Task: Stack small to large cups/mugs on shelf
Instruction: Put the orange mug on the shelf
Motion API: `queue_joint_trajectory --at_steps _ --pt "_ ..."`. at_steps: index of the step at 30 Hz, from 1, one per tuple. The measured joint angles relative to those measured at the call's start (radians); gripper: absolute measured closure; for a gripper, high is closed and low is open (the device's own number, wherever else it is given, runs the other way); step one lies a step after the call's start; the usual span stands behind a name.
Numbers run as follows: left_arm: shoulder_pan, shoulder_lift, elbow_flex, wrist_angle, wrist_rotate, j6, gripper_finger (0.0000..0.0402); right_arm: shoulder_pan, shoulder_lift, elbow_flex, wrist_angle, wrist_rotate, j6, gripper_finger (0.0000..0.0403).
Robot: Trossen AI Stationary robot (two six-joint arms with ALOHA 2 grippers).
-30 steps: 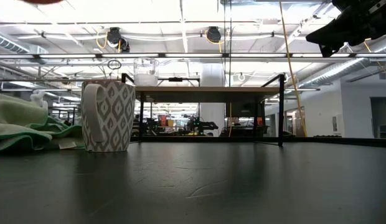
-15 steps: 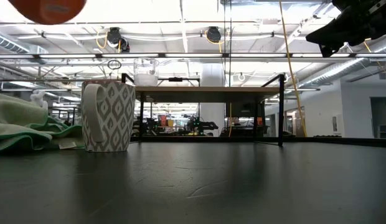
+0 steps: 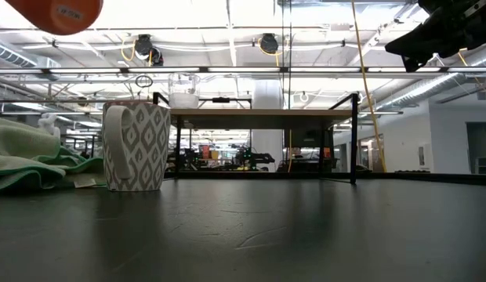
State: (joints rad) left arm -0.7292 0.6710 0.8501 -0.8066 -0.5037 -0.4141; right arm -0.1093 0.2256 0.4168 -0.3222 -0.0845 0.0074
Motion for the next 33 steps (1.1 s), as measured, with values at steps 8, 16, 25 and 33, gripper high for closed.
queue_joint_trajectory --at_steps 8,16,25,33 --pt "0.065 -0.049 0.001 0.088 -0.048 0.094 0.0400 0.000 0.000 0.000 -0.002 0.000 0.000 0.0403" --pt "0.178 -0.031 0.002 0.254 -0.041 0.293 0.0400 0.000 0.000 0.000 -0.002 0.000 0.000 0.0403" --pt "0.394 -0.016 0.008 0.413 -0.028 0.336 0.0400 0.000 0.000 0.000 -0.001 0.000 0.005 0.0403" --pt "0.576 0.014 0.008 0.466 0.090 0.360 0.0401 0.000 0.000 0.000 -0.001 0.000 0.005 0.0403"
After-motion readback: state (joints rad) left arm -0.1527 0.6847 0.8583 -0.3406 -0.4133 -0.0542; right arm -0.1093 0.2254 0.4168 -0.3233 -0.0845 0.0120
